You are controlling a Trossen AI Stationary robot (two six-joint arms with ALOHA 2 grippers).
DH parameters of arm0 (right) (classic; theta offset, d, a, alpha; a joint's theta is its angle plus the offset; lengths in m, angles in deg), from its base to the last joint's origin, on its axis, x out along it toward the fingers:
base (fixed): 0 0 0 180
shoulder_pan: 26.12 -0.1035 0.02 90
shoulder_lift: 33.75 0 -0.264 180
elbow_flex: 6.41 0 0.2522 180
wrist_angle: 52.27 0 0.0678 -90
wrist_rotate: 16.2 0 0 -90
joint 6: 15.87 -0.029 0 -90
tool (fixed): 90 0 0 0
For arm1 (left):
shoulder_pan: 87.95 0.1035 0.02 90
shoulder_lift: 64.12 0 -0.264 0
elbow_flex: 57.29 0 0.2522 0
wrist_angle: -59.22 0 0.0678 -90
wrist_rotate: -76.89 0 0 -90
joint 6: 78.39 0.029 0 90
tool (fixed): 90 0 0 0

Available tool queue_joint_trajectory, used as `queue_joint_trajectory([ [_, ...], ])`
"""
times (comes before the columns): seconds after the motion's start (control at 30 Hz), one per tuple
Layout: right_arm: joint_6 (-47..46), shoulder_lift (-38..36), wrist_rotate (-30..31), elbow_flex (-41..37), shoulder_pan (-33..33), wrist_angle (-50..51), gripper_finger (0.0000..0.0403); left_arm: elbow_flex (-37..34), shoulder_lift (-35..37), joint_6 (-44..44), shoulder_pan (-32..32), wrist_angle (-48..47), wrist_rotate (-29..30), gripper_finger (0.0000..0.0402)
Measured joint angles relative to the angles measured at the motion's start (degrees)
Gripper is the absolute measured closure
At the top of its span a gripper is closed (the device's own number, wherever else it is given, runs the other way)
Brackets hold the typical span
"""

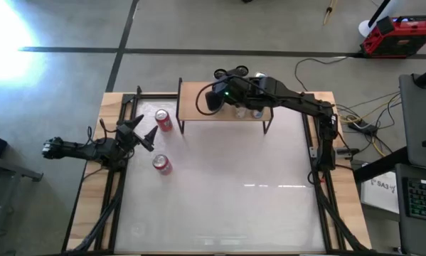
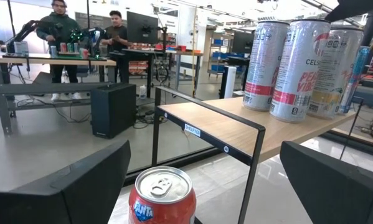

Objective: Place canned beverage on shelf
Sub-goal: Adjust the white pink soda can

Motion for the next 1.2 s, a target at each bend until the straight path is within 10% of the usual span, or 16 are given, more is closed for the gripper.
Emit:
queue_joint_trajectory([
  [0.27, 0.4, 1.7, 2.5, -0.2, 0.2, -1.5, 0.0025, 0.0, 0.0, 0.0, 0.0, 0.0, 0.0, 0.0003],
  [1.2, 0.5, 5.4, 8.4, -0.1, 0.8, -3.5, 0.0023, 0.0, 0.0, 0.0, 0.0, 0.0, 0.0, 0.0003],
])
